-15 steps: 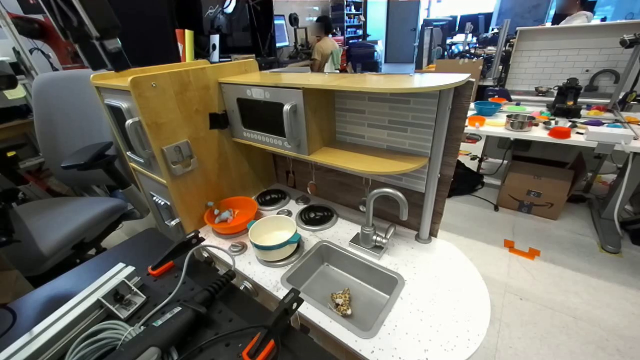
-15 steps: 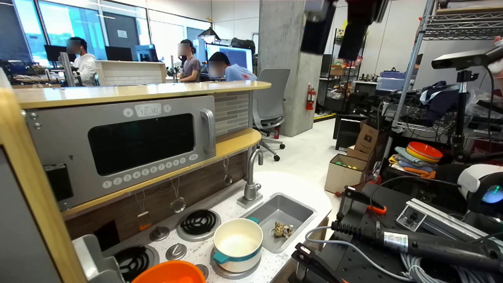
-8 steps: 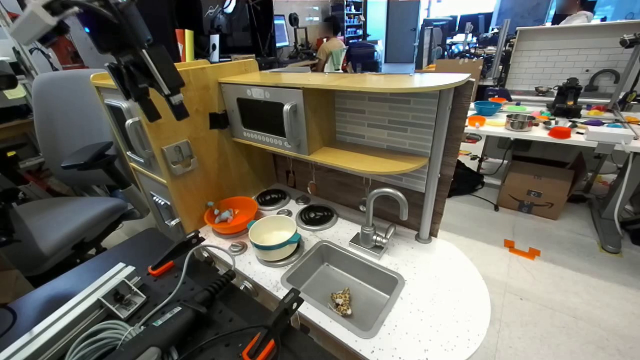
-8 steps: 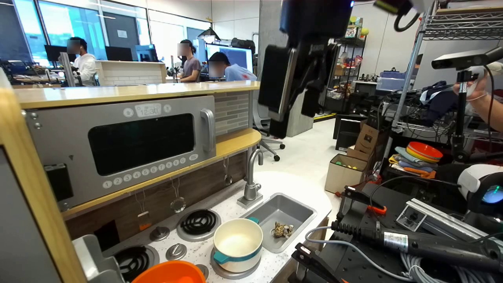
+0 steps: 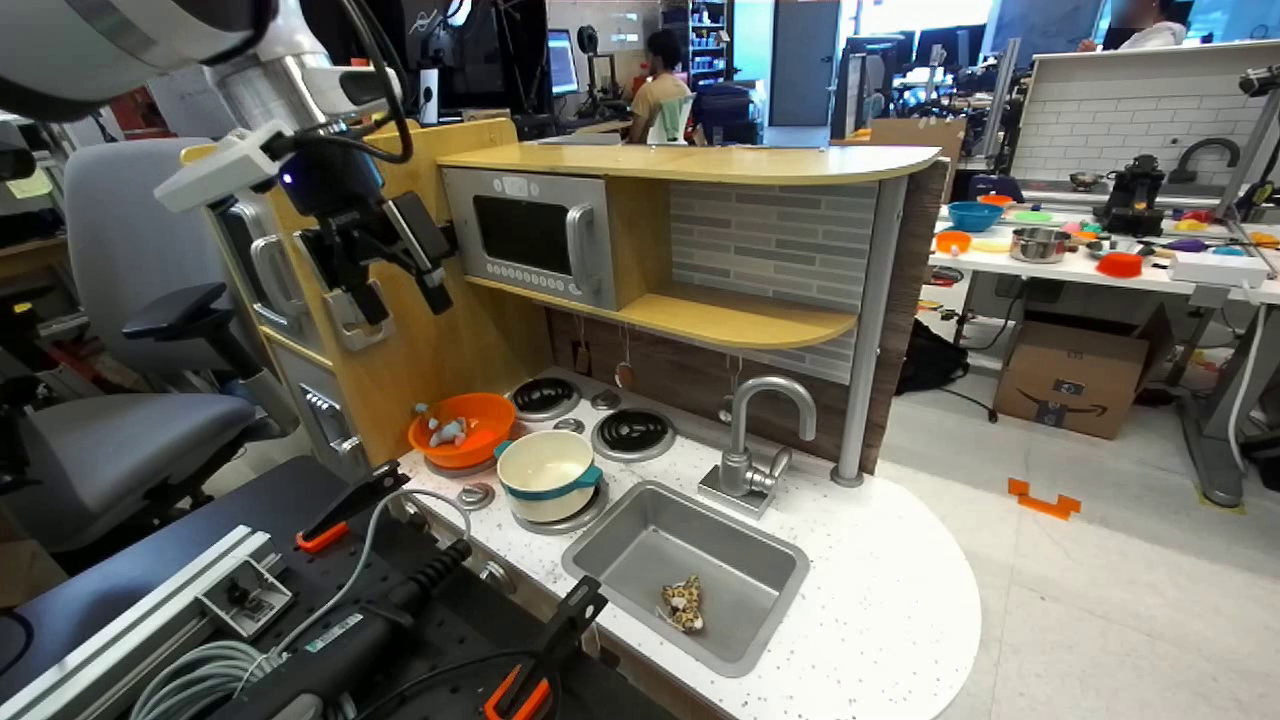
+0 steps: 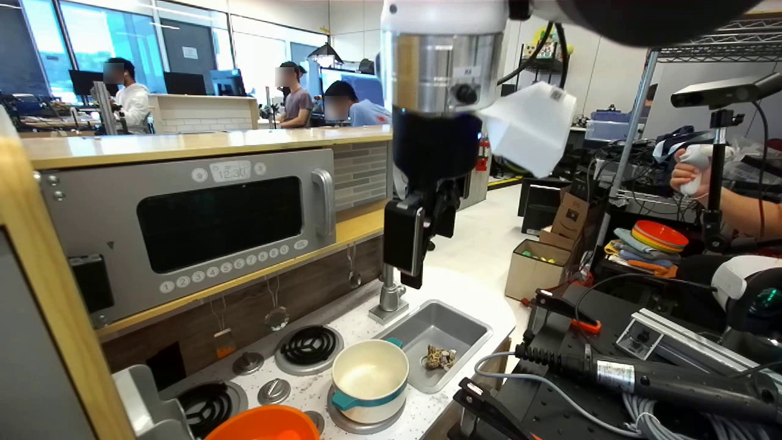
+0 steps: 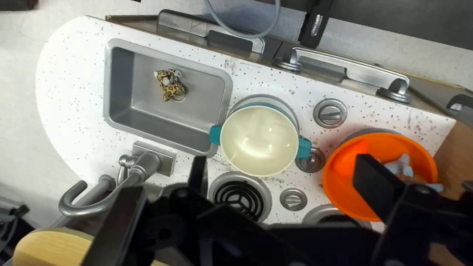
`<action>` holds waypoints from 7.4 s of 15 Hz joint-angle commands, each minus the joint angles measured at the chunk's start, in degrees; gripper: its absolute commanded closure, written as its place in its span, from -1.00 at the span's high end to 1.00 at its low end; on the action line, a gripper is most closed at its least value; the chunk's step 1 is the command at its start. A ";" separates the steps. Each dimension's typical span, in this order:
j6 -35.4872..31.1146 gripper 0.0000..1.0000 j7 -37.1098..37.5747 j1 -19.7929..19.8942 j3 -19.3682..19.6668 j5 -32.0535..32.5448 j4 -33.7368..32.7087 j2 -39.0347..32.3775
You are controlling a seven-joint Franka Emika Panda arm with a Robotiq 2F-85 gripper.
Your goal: Turn the pot on the stove
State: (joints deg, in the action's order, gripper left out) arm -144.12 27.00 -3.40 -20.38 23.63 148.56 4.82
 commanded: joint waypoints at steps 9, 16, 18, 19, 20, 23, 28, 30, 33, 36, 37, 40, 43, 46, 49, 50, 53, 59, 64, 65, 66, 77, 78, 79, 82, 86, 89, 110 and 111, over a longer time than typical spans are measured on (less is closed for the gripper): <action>-2.27 1.00 -0.92 -11.01 13.84 14.82 -21.04 -32.28; -4.53 1.00 -10.88 -15.49 17.69 14.65 -27.89 -42.61; -6.21 1.00 -13.29 -16.23 18.27 14.96 -27.64 -44.41; -7.27 1.00 -14.56 -16.61 18.62 15.30 -27.79 -45.57; -7.92 1.00 -15.83 -16.86 18.80 15.34 -27.85 -46.38; -9.61 1.00 -19.41 -17.31 19.40 15.84 -28.89 -48.91; -10.98 1.00 -23.56 -17.39 20.76 15.91 -31.20 -51.25; -11.22 1.00 -25.33 -16.98 20.70 15.76 -31.55 -51.84; -11.70 0.55 -27.27 -16.73 20.29 15.54 -30.97 -52.69; -12.74 0.16 -28.81 -16.76 20.35 15.61 -30.50 -53.84; -13.12 0.02 -29.22 -16.85 20.54 15.77 -30.49 -54.10; -14.19 -0.43 -29.50 -17.72 21.68 16.59 -30.86 -54.40; -15.99 -0.90 -28.79 -18.67 23.29 19.00 -31.20 -53.70; -19.39 -1.00 -28.19 -20.45 25.86 24.11 -31.49 -52.65; -24.35 -0.98 -27.01 -23.74 29.86 31.28 -31.25 -51.49; -26.20 -0.98 -26.94 -24.47 30.87 33.55 -31.13 -51.23; -32.65 -0.98 -28.53 -26.01 33.21 40.06 -30.18 -50.92; -43.78 -0.98 -31.26 -26.30 36.76 52.58 -27.54 -51.14; -47.64 -0.98 -32.32 -26.38 40.84 59.42 -25.64 -50.73; -47.60 -0.98 -32.82 -26.42 41.39 60.41 -25.50 -50.81; -47.67 -0.98 -33.67 -26.19 41.70 61.54 -25.48 -51.04; -52.67 -0.98 -48.10 -18.70 39.78 74.98 -26.00 -52.95; -52.90 -0.98 -48.45 -18.80 40.36 75.59 -25.75 -52.93; -53.41 -0.98 -48.80 -18.59 40.87 76.19 -25.72 -53.17; -53.98 -0.98 -49.34 -18.68 42.18 77.27 -26.11 -53.44; -53.20 -0.98 -49.61 -18.64 42.81 77.04 -26.94 -53.60; -53.03 -0.98 -48.54 -18.70 43.12 75.90 -28.31 -54.89; -50.47 1.00 -28.61 -22.63 43.92 71.62 -25.72 -47.61; -50.16 1.00 -27.62 -22.70 43.97 71.39 -24.69 -45.56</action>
State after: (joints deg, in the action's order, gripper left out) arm -195.67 -3.11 -24.84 22.63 96.10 118.93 -48.07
